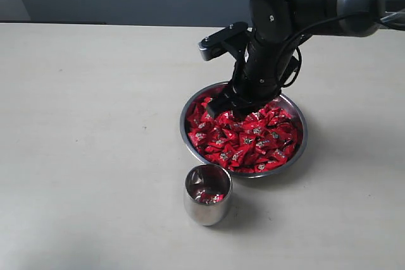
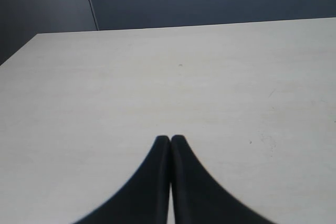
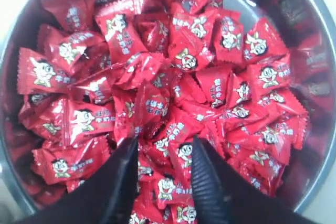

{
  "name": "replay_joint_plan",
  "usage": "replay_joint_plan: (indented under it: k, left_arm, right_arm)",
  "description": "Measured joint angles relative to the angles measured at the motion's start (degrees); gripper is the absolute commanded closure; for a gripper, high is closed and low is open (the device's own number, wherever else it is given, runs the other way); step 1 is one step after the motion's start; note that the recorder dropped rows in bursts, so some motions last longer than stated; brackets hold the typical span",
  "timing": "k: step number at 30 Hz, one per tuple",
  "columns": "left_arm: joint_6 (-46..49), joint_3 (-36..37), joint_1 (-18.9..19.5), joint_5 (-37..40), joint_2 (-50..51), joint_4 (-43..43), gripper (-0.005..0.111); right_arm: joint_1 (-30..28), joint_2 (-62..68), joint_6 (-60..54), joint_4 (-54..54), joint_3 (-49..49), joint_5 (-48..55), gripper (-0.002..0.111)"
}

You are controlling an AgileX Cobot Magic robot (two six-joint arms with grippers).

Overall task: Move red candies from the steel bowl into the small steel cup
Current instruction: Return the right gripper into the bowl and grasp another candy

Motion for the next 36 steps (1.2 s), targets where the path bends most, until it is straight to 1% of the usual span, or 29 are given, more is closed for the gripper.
replay_joint_plan:
  k: [4,11,36]
  left_arm:
    - [0.0,0.0,0.0,0.0,0.0,0.0,0.106]
    - [0.0,0.0,0.0,0.0,0.0,0.0,0.106]
    - [0.0,0.0,0.0,0.0,0.0,0.0,0.106]
  right_arm:
    - [0.0,1.9,-3.6,1.4,-1.6,0.4,0.074]
    - [0.0,4.5,-10.6,2.4,-1.7,2.8,0.074]
    - [0.0,4.5,-12.6,2.8,-1.9,4.3,0.074]
